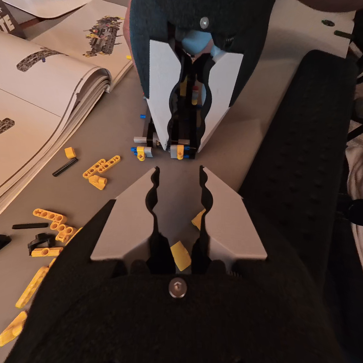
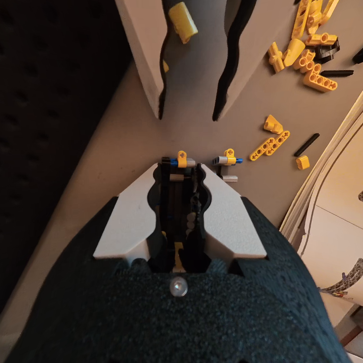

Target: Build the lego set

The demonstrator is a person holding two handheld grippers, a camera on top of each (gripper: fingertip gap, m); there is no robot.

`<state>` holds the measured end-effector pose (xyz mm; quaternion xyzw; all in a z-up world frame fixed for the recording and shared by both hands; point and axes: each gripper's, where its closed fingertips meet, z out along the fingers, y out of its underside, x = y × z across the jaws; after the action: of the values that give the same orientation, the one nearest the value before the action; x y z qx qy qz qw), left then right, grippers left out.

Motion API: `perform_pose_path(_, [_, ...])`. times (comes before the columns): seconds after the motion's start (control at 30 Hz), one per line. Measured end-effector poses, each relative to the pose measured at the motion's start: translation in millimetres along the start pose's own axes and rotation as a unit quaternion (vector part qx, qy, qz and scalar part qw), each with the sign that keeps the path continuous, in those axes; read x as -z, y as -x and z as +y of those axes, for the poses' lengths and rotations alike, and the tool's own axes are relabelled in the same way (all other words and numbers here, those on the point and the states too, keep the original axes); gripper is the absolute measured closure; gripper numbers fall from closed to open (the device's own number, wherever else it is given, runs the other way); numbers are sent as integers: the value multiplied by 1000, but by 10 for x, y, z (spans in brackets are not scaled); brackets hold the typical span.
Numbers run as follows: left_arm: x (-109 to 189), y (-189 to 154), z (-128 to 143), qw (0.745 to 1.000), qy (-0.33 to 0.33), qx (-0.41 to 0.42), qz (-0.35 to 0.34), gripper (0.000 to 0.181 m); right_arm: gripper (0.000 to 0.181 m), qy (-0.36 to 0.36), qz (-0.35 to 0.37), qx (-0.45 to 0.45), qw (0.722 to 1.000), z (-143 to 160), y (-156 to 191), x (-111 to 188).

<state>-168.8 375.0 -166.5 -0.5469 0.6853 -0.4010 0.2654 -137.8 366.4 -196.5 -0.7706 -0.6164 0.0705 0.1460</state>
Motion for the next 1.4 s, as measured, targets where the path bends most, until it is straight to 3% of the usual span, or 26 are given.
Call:
perform_pose_path(0.03, [-2, 1, 2, 1000, 1, 1, 0, 139, 146, 0, 7, 6, 1000, -3, -12, -4])
perform_pose_path(0.17, [-115, 22, 50, 999, 32, 6, -1, 139, 146, 9, 13, 5, 1000, -3, -16, -5])
perform_pose_path(0.37, [-494, -24, 120, 994, 81, -65, -14, 137, 145, -8, 16, -8, 1000, -16, -46, 26])
perform_pose_path(0.73, [-470, 32, -121, 996, 21, -75, -42, 146, 144, -74, 44, -14, 996, -81, -99, 274])
perform_pose_path(0.93, [-451, 29, -160, 995, 11, -82, -49, 147, 148, -77, 75, 32, 994, -114, -85, 325])
perform_pose_path(1.4, [-476, -28, -101, 996, 27, -76, -25, 148, 149, -55, 17, 16, 998, -94, -28, 265])
